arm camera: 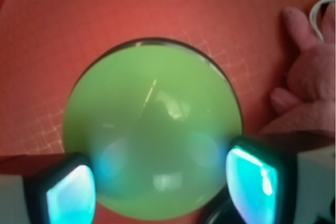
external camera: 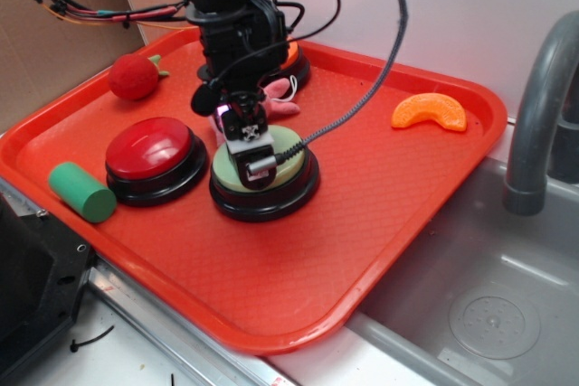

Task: Push the green button.

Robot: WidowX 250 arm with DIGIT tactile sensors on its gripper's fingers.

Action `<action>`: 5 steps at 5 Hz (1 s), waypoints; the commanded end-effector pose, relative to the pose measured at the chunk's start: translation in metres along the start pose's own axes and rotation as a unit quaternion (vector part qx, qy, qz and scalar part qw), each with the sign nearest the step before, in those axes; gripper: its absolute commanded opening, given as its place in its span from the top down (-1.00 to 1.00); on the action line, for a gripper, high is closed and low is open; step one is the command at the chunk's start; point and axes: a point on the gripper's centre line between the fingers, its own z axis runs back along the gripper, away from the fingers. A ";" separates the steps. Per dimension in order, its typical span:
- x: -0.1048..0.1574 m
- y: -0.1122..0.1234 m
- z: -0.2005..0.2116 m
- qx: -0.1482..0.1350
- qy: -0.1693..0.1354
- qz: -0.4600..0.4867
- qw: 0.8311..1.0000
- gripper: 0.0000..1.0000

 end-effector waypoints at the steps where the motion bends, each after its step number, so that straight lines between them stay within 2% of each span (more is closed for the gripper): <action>1: 0.002 -0.002 0.037 0.023 -0.018 0.041 0.999 -1.00; 2: 0.006 0.000 0.056 0.020 -0.005 0.096 0.995 -1.00; 5: 0.005 -0.005 0.084 0.040 -0.007 0.100 0.994 -1.00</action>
